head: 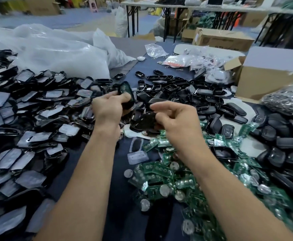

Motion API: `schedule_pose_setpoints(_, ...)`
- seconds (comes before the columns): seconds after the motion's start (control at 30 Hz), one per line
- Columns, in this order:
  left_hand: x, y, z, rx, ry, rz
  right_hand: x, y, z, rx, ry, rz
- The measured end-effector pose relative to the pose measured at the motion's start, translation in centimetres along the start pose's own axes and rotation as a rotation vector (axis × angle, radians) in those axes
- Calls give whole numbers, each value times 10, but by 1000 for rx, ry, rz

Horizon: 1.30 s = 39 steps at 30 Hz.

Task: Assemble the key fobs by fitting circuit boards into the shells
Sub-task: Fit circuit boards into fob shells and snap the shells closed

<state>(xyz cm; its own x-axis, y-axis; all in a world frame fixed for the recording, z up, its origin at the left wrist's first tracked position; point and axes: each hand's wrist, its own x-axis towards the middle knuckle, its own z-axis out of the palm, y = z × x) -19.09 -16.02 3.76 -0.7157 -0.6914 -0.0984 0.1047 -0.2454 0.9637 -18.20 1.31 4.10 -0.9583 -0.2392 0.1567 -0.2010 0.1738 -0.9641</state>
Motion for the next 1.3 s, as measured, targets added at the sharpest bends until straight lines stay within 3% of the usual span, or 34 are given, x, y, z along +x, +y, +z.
schedule_pose_setpoints(0.1,-19,-11,21,186,-187,-27,-16,9,-48,105,59,100)
schedule_pose_setpoints(0.3,-59,-16,46,297,-501,-151,-30,32,-89,198,152,161)
schedule_pose_setpoints(0.5,-82,-27,61,512,-649,-74,-36,39,-99,293,138,192)
schedule_pose_setpoints(0.9,-89,-33,62,525,-867,26,-33,48,-101,83,225,115)
schedule_pose_setpoints(1.0,-86,-33,59,479,-864,-15,-36,45,-99,4,288,90)
schedule_pose_setpoints(1.13,-86,-40,62,466,-691,21,-43,37,-91,-205,433,4)
schedule_pose_setpoints(1.3,-93,-46,70,499,-544,96,-47,33,-79,-284,273,39)
